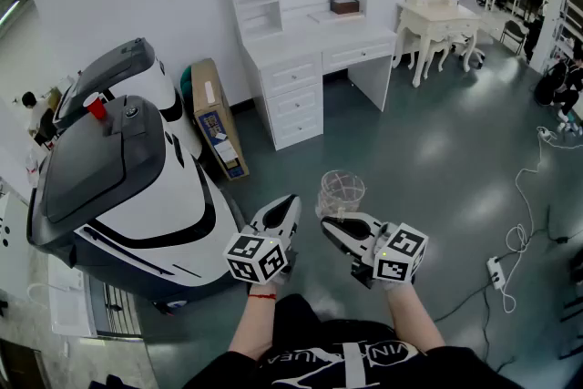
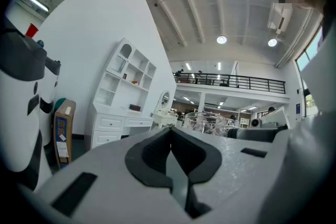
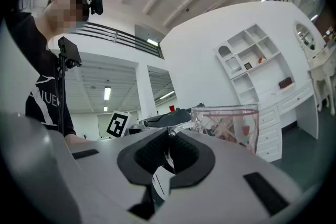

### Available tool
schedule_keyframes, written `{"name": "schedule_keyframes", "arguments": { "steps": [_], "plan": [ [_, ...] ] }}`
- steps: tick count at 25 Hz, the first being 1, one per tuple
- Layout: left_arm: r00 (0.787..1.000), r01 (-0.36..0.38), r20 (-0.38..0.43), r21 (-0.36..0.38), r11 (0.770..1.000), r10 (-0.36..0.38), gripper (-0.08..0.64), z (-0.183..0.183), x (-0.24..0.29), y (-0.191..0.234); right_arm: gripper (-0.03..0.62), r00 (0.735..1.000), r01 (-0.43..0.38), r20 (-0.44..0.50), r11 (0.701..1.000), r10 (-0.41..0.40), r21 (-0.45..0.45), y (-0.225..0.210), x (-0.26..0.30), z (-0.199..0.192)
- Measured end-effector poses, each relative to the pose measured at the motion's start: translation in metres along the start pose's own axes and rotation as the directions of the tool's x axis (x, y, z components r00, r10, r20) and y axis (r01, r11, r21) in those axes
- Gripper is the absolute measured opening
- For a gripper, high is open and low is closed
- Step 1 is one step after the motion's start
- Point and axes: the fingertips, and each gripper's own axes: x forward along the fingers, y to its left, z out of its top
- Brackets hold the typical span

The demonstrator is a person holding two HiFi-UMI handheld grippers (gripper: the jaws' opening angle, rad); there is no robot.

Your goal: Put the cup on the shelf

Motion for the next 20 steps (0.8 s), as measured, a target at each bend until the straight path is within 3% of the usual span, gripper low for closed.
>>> {"name": "schedule_keyframes", "arguments": {
  "steps": [5,20],
  "plan": [
    [1.000,-0.012,0.008,-0.025,1.000,0.012,0.008,0.004,0.038,0.029,0.008,1.000,0.000,-0.003,1.000,0.000,0.001,-0.042,0.015,0.001],
    [0.990,0.125,-0.064,-0.004,0.992,-0.125,0.008,0.042,0.207,0.131,0.008,0.992,0.123,-0.016,0.992,-0.123,-0.004,-0.215,0.102,0.046]
  ]
}}
